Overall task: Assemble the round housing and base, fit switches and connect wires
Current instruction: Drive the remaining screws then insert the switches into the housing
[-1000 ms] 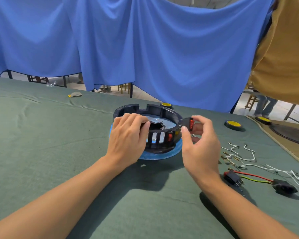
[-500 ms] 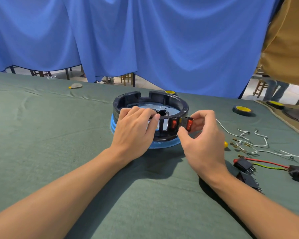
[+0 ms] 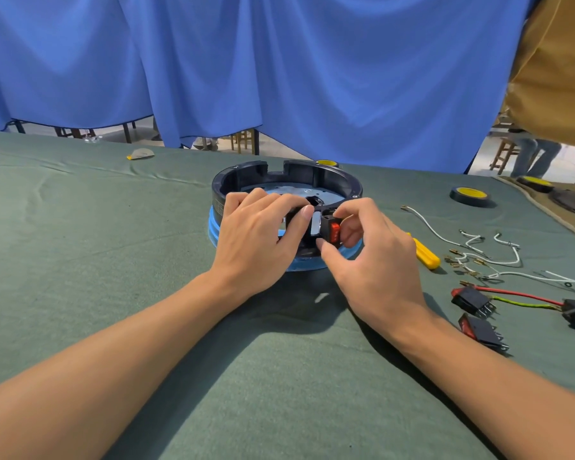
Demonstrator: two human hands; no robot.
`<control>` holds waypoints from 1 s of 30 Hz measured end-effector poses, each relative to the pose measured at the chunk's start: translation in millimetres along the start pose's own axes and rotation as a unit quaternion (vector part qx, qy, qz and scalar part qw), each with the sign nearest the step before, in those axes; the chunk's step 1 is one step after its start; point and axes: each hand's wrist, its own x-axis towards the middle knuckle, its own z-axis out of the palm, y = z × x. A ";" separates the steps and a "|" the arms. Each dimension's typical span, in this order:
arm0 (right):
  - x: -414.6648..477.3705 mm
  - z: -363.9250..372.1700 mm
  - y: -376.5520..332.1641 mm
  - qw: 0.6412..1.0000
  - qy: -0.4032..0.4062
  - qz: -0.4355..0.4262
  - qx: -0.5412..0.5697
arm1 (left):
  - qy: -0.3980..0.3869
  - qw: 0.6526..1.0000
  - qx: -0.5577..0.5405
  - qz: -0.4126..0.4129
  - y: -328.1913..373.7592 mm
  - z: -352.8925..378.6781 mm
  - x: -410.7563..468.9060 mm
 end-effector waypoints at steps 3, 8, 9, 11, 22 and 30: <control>-0.4 -0.1 0.5 1.000 -0.013 0.000 0.007 | 0.000 1.000 0.003 0.005 0.1 0.1 -0.2; 1.7 0.2 1.9 0.999 -0.026 0.011 0.024 | 0.003 1.000 0.000 0.008 0.0 -0.3 1.4; 1.9 0.4 2.3 0.999 -0.030 0.010 0.026 | 0.003 1.000 0.000 0.008 0.1 0.0 1.7; 1.8 0.3 2.6 0.999 -0.035 0.015 0.030 | 0.005 1.000 0.000 0.010 0.4 0.5 1.4; 10.4 6.8 4.9 0.997 -0.037 0.059 0.031 | 0.011 1.000 -0.026 -0.010 2.2 0.8 4.2; 5.7 1.2 6.3 0.997 -0.044 0.033 0.044 | 0.012 0.996 -0.058 -0.068 4.9 0.5 7.8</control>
